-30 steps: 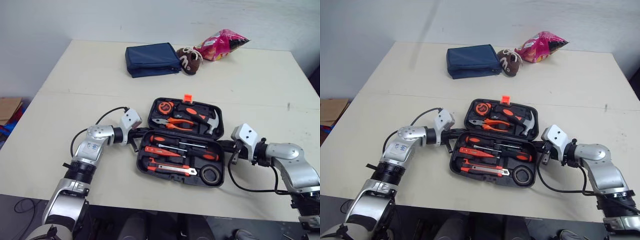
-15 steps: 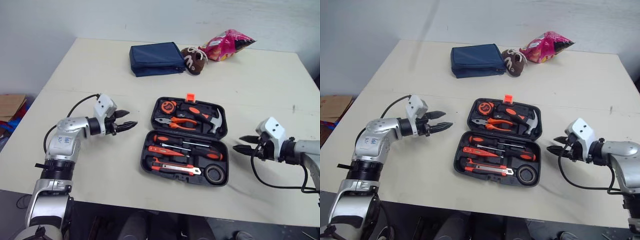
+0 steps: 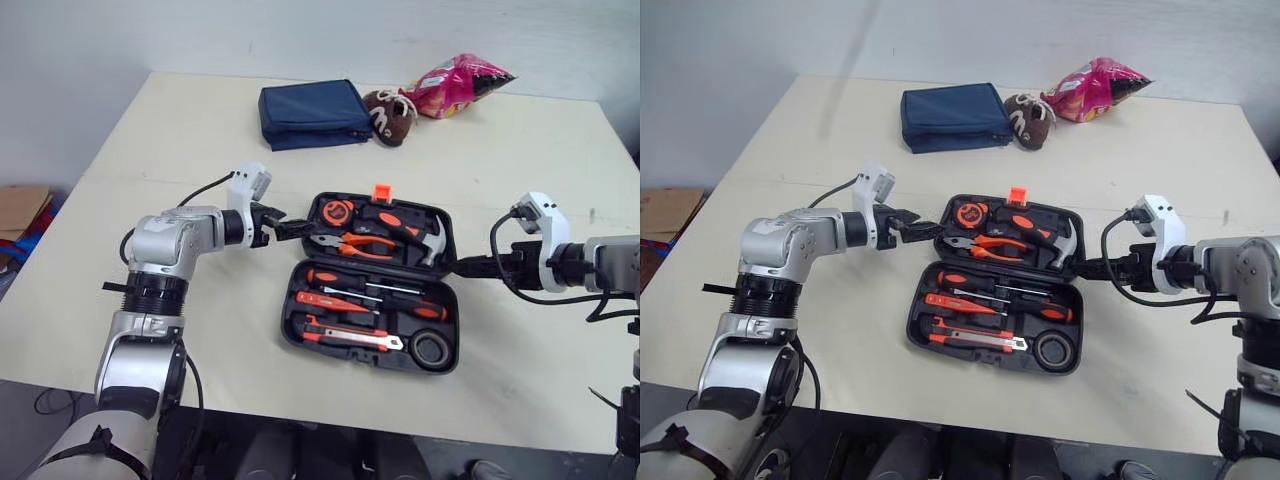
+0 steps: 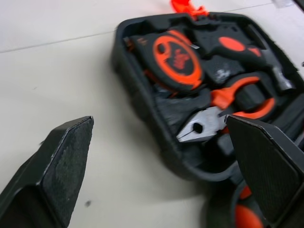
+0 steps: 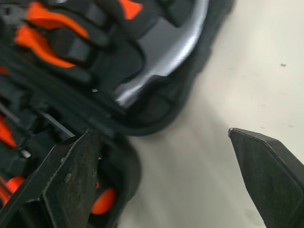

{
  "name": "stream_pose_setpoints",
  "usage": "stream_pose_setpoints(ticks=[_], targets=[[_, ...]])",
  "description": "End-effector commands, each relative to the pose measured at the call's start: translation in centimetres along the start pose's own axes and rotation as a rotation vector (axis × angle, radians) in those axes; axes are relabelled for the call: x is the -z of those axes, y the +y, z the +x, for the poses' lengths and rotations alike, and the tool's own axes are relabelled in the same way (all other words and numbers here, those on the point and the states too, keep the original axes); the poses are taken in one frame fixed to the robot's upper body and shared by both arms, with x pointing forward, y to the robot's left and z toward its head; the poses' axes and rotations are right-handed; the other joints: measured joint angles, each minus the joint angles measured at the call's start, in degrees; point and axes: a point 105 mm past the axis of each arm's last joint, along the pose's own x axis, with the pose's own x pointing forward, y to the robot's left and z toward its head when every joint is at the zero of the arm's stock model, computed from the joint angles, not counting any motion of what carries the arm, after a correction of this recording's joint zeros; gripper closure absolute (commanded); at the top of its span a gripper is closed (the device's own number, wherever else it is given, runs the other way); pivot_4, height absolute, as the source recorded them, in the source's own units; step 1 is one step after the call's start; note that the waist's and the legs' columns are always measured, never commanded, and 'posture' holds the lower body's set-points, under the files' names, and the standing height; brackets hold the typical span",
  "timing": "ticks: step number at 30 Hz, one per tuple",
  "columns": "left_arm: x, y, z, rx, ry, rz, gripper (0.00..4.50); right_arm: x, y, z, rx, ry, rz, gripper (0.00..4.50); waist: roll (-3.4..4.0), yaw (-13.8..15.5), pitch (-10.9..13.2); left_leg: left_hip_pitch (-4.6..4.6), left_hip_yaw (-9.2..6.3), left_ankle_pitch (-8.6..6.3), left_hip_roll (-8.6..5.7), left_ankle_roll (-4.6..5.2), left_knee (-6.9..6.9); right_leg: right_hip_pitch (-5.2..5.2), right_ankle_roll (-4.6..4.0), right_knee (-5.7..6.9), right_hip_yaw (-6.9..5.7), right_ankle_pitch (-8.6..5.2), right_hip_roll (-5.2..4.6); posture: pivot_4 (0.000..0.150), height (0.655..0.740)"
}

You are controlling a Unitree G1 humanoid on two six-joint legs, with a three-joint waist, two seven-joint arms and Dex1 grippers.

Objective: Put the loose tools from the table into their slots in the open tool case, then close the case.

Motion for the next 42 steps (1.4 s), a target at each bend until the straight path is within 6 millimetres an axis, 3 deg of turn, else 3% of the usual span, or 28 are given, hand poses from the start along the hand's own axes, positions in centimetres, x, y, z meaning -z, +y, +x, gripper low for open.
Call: stream_pose_setpoints(ticks=[1, 8, 14, 23, 30, 31, 33, 35, 37, 39, 41, 42], targets=[[-1.2, -0.5, 1.0, -0.026, -0.013, 0.015, 0.00, -1.3, -1.2, 0.4, 0.106, -0.025, 0.022, 0.04, 0.00, 0.0, 0.0, -0.07, 0.04, 0.04, -0.05, 0.06, 0.01, -0.06, 0.06, 0.02, 0.01, 0.03, -0.04, 0.150, 0.7400], [-1.1, -1.2, 2.9, -0.014, 0.014, 0.008, 0.00, -2.0, -1.8, 1.6, 0.146, -0.021, 0.078, 0.04, 0.00, -0.1, 0.0, -0.12, 0.20, 0.09, -0.11, 0.13, -0.04, -0.22, 0.17, 0.03, 0.15, 0.09, -0.03, 0.150, 0.7400], [-1.0, -0.5, 3.4, -0.069, 0.058, 0.048, 0.00, -1.8, -1.7, 2.2, 0.152, 0.006, 0.083, 0.04, 0.00, -0.2, 0.0, -0.11, 0.24, 0.09, -0.11, 0.13, -0.01, -0.22, 0.18, 0.07, 0.18, 0.10, -0.01, 0.150, 0.7400], [-1.3, -0.1, 1.8, -0.090, 0.100, 0.066, 0.00, -1.4, -0.5, 3.2, 0.134, 0.063, 0.111, 0.04, 0.00, -1.1, 0.0, -0.07, 0.28, 0.09, -0.09, 0.13, -0.01, -0.24, 0.18, 0.15, 0.25, 0.10, 0.01, 0.150, 0.7400], [0.2, -0.3, 1.8, -0.080, 0.179, 0.068, 0.00, -0.7, -0.4, 3.9, 0.136, 0.094, 0.110, 0.04, 0.00, -1.5, 0.0, -0.07, 0.28, 0.09, -0.10, 0.13, 0.00, -0.24, 0.18, 0.17, 0.27, 0.10, 0.00, 0.150, 0.7400], [0.3, -0.4, 1.9, -0.079, 0.180, 0.064, 0.51, -0.5, -0.4, 4.0, 0.139, 0.100, 0.109, 0.00, -0.01, -1.5, 0.0, -0.07, 0.28, 0.09, -0.10, 0.13, 0.00, -0.24, 0.18, 0.16, 0.28, 0.10, 0.00, 0.150, 0.7400], [0.4, -0.3, 2.2, -0.083, 0.176, 0.057, 1.11, -0.2, -0.3, 4.2, 0.138, 0.108, 0.107, 0.00, -0.04, -1.5, 0.0, -0.01, 0.29, 0.09, -0.09, 0.13, -0.01, -0.24, 0.18, 0.23, 0.29, 0.10, 0.01, 0.150, 0.7400], [0.5, -0.2, 2.4, -0.089, 0.170, 0.051, 2.11, -0.2, -0.2, 4.4, 0.124, 0.102, 0.122, 0.00, -0.07, -1.5, -0.1, 0.03, 0.29, 0.09, -0.09, 0.13, 0.00, -0.23, 0.18, 0.29, 0.31, 0.10, 0.00, 0.150, 0.7400], [0.4, -0.3, 2.5, -0.084, 0.154, 0.033, 3.02, -0.4, -0.3, 4.5, 0.127, 0.083, 0.146, 0.63, -0.12, -1.4, -0.1, 0.11, 0.31, 0.09, -0.09, 0.13, 0.02, -0.19, 0.18, 0.39, 0.34, 0.10, -0.01, 0.150, 0.7400], [0.4, -0.6, 2.6, -0.061, 0.143, 0.010, 3.55, -0.6, -0.1, 4.4, 0.111, 0.064, 0.159, 1.11, -0.13, -1.4, -0.1, 0.15, 0.37, 0.11, -0.09, 0.11, 0.06, -0.18, 0.18, 0.42, 0.42, 0.10, -0.01, 0.150, 0.7400], [0.3, -1.0, 2.6, -0.032, 0.133, -0.007, 4.36, -1.2, 0.4, 4.3, 0.070, 0.019, 0.173, 2.18, -0.13, -1.4, -0.1, 0.19, 0.41, 0.12, -0.10, 0.10, 0.07, -0.18, 0.18, 0.47, 0.50, 0.10, -0.02, 0.150, 0.7400], [0.1, -1.5, 2.6, 0.002, 0.108, -0.028, 4.50, -1.8, 1.2, 4.2, 0.024, -0.026, 0.169, 2.52, -0.13, -1.4, -0.1, 0.22, 0.43, 0.13, -0.10, 0.10, 0.08, -0.17, 0.18, 0.49, 0.53, 0.10, -0.02, 0.150, 0.7400]])
